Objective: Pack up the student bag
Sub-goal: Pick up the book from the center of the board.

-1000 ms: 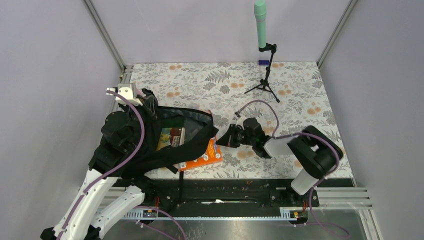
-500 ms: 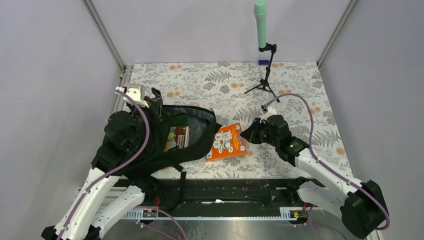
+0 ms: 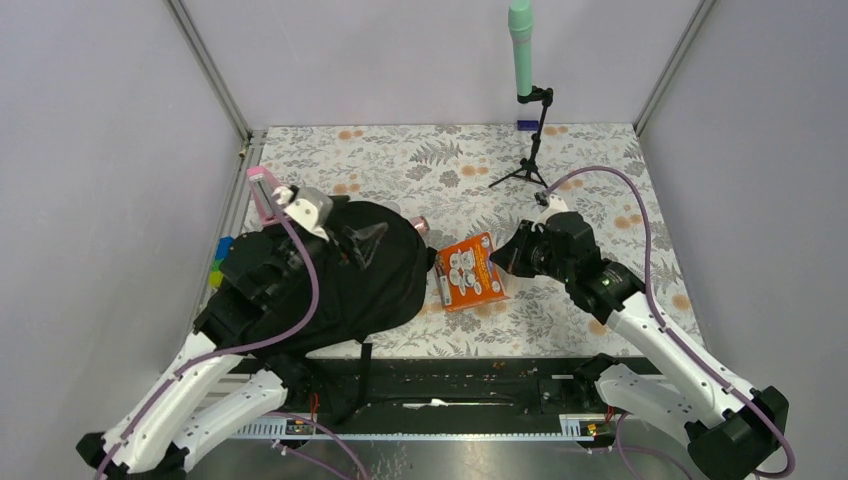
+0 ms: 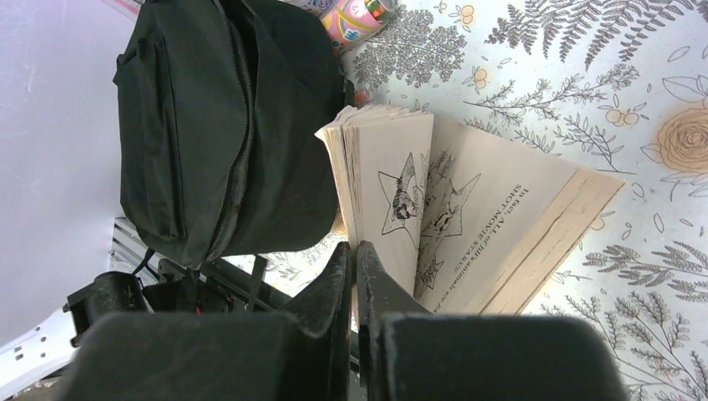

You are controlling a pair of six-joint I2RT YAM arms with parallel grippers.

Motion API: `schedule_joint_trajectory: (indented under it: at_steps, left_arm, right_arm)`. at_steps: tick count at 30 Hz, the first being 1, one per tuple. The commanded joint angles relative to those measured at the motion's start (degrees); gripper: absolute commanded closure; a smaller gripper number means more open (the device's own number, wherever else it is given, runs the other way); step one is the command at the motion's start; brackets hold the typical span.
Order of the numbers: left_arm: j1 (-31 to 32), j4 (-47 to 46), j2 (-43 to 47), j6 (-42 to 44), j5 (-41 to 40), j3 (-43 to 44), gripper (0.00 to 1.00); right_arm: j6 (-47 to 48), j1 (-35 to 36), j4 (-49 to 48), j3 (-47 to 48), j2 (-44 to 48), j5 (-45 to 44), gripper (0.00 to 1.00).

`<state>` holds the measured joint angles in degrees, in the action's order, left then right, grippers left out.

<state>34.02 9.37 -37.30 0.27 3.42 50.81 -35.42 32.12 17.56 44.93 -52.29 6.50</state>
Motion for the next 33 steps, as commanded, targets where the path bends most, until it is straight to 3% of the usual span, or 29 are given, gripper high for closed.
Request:
schedule_joint_trajectory:
  at_steps: [1,4,6,10,16,21,28,33]
  left_arm:
    - [10.1,-5.0,-1.8,3.0,-2.7,-0.8,0.11]
    - [20.9,-10.0,-4.8,2.0,-15.4,-5.4,0.11]
    - [28.9,-19.3,-7.7,2.9,-22.0,-11.4,0.10]
    - [35.7,-34.3,-16.7,4.2,-28.3,-17.9,0.06]
    - [39.1,-57.8,-32.1,5.1,-32.5,-22.8,0.01]
    - [41.6,-72.6,-46.3,8.6,-34.0,-22.1,0.01]
    - [42.4,-78.8,-56.2,6.5,-30.6,-20.1,0.01]
    - [42.4,-77.9,-61.7,8.2,-36.7,-15.1,0.01]
  right_arm:
    - [-2.5,-0.4,0.4,4.6,2.2,-2.4,1.00]
    - [-3.6,-0.4,0.4,4.4,2.5,-3.9,1.00]
    - [-4.6,-0.4,0.4,4.3,2.5,-4.3,1.00]
    - [-6.4,-0.4,0.3,4.3,2.5,-5.2,1.00]
    - [-9.4,-0.4,0.4,4.8,2.9,-6.2,1.00]
    - [-10.9,-0.4,0.1,5.2,3.2,-6.2,1.00]
    - [-12.2,-0.4,0.2,5.6,3.2,-6.2,1.00]
    - [-13.1,-0.4,-0.3,5.6,3.3,-5.5,1.00]
